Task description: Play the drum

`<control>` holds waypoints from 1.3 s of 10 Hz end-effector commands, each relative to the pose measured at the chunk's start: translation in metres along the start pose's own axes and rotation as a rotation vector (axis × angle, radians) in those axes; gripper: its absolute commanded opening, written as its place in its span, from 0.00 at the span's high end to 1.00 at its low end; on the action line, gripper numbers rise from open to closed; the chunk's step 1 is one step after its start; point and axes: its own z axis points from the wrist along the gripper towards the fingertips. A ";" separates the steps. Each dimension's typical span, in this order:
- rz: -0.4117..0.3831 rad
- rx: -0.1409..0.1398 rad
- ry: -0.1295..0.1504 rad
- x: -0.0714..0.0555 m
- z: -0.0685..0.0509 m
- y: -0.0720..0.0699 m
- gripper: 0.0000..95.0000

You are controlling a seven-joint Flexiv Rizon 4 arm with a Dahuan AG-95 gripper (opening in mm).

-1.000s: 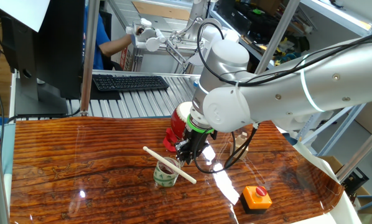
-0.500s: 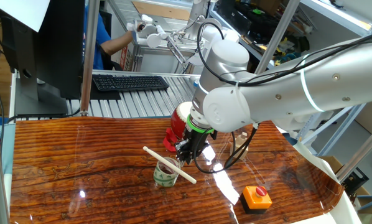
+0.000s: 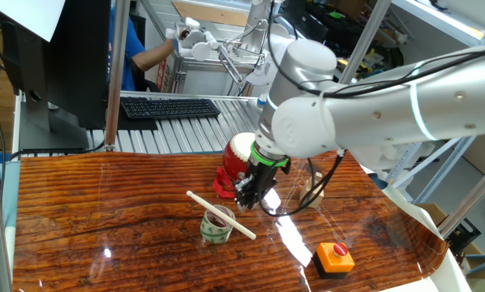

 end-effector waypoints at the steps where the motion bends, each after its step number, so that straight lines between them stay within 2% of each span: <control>1: -0.016 0.002 -0.002 0.002 0.003 -0.001 0.80; 8: -0.029 0.001 -0.002 0.004 0.029 -0.003 0.80; 13: -0.028 -0.017 -0.007 0.012 0.030 0.000 0.80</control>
